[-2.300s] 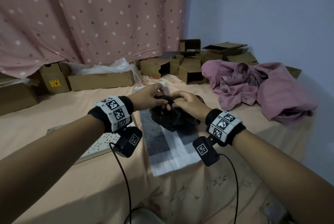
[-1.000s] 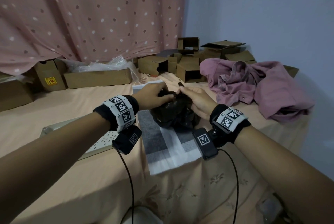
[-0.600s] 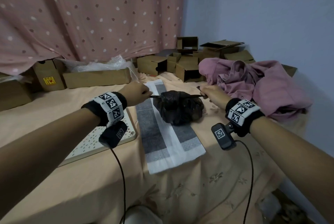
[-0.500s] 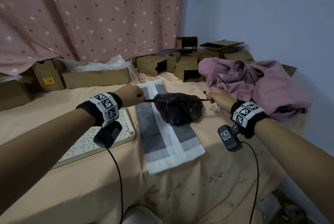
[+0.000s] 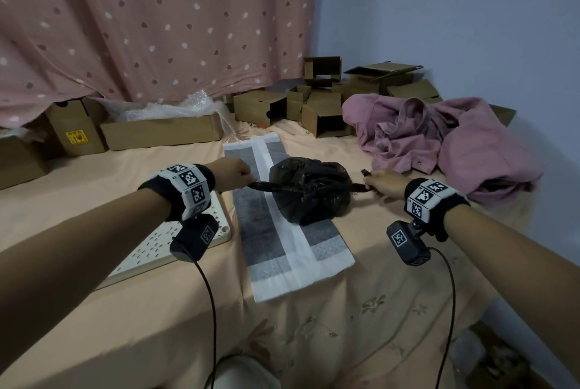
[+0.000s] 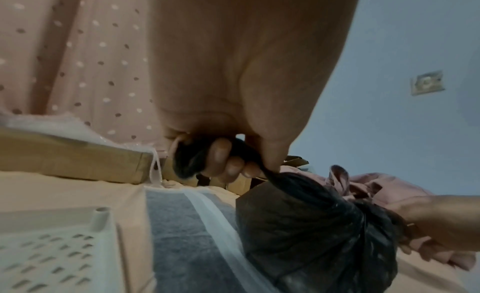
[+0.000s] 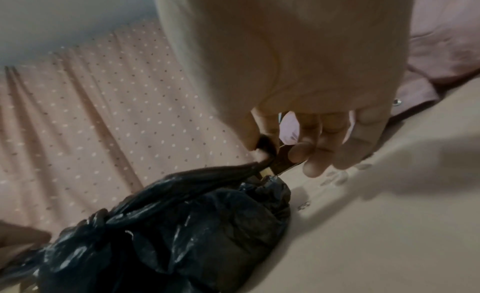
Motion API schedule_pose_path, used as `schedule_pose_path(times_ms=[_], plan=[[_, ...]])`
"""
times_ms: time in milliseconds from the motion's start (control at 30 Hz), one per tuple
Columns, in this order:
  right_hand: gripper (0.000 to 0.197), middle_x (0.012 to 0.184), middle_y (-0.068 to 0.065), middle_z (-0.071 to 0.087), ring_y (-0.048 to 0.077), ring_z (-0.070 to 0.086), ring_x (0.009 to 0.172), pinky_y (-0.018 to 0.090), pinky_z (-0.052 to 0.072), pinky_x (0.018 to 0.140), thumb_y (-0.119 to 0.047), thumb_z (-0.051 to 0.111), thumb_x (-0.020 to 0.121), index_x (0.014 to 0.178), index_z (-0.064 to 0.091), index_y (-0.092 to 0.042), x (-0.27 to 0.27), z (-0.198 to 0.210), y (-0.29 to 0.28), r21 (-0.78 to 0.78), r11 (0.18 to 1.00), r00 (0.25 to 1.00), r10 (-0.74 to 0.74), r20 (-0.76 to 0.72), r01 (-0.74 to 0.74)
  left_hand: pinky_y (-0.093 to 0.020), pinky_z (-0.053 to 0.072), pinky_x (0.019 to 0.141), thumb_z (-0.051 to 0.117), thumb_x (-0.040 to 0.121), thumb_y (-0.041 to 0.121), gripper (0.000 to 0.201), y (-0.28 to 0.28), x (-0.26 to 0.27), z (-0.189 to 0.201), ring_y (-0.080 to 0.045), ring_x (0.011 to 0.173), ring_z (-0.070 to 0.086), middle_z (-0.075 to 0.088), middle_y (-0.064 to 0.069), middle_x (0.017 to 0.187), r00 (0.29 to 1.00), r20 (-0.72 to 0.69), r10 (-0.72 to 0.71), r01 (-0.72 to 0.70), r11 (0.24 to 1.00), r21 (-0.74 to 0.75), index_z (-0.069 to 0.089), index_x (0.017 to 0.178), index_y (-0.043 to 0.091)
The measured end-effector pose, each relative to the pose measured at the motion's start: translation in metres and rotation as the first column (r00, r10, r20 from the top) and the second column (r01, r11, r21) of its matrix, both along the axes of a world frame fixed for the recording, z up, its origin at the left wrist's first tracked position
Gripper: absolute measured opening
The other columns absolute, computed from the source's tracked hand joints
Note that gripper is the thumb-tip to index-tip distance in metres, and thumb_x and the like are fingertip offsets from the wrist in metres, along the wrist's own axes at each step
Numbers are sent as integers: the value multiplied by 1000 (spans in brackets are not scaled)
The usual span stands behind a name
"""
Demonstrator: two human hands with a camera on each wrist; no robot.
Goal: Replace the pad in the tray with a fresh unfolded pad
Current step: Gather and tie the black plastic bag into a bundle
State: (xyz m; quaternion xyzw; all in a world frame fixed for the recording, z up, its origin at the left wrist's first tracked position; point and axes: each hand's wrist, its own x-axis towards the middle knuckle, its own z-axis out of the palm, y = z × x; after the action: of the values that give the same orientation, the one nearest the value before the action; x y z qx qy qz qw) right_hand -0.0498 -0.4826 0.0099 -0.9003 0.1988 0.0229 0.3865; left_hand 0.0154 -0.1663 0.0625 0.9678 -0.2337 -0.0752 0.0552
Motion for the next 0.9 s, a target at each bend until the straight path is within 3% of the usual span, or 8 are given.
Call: schedule_pose_path(times_ms=[100, 167, 233, 300, 367, 467, 533, 900], plan=[[28, 97, 7, 55, 19, 57, 79, 28, 45, 64, -35, 41, 99, 112, 47, -11, 10, 4, 6, 5, 999, 999, 40, 33, -40, -23, 39, 57, 38, 100, 39, 48, -19, 4, 6, -15, 59, 50, 57, -4, 70, 1000, -29, 3, -6, 996, -90, 59, 87, -2], [56, 119, 11, 52, 27, 57, 109, 37, 50, 85, -52, 45, 93, 131, 40, -11, 20, 10, 12, -45, 998, 997, 51, 60, -49, -27, 43, 64, 38, 98, 46, 61, -32, 8, 13, -20, 67, 55, 61, -9, 79, 998, -48, -33, 26, 990, -138, 58, 105, -11], [88, 140, 10, 44, 29, 43, 132, 47, 41, 105, -73, 54, 75, 140, 36, -17, 27, 17, 19, -116, 990, 987, 89, 131, -73, -37, 47, 86, 45, 93, 52, 68, -44, 12, 21, -26, 100, 59, 60, -15, 114, 995, -26, -99, 95, 988, -118, 45, 130, -4], [112, 153, 5, 31, 28, 32, 141, 49, 30, 114, -82, 64, 57, 146, 29, -24, 31, 26, 27, -225, 958, 959, 219, 180, -176, -42, 35, 109, 58, 84, 55, 83, -53, 13, 24, -27, 136, 38, 33, -9, 151, 986, -15, -169, 168, 985, -46, 27, 146, 10], [123, 161, 3, 16, 27, 19, 147, 47, 20, 119, -77, 71, 54, 151, 16, -25, 35, 32, 35, -368, 872, 922, 377, 83, -323, -43, 22, 119, 71, 73, 56, 105, -61, 17, 22, -23, 147, 18, 12, -4, 161, 970, -30, -240, 241, 969, 48, 12, 151, 18], [141, 163, 1, -12, 30, -7, 150, 53, 7, 120, -86, 66, 42, 152, -6, -33, 46, 27, 41, -445, 773, 893, 396, -216, -451, -47, 10, 122, 77, 64, 59, 122, -71, 30, 9, -23, 150, -1, -3, -2, 163, 967, -50, -249, 254, 945, 206, 1, 153, 22], [139, 161, 1, -21, 35, -15, 148, 58, 4, 119, -83, 68, 47, 150, -13, -38, 57, 18, 40, -431, 771, 879, 364, -307, -470, -52, 8, 121, 77, 61, 62, 127, -78, 37, 1, -25, 150, -6, -8, 0, 162, 974, -56, -220, 227, 933, 278, -5, 152, 26], [156, 160, 4, -21, 39, -8, 148, 60, 12, 118, -91, 64, 21, 146, -17, -45, 92, -21, 48, -519, 645, 823, 370, -431, -562, -64, 11, 116, 77, 49, 71, 144, -109, 60, -36, -35, 148, -14, -28, 0, 158, 973, -137, -186, 228, 859, 459, -26, 145, 38]])
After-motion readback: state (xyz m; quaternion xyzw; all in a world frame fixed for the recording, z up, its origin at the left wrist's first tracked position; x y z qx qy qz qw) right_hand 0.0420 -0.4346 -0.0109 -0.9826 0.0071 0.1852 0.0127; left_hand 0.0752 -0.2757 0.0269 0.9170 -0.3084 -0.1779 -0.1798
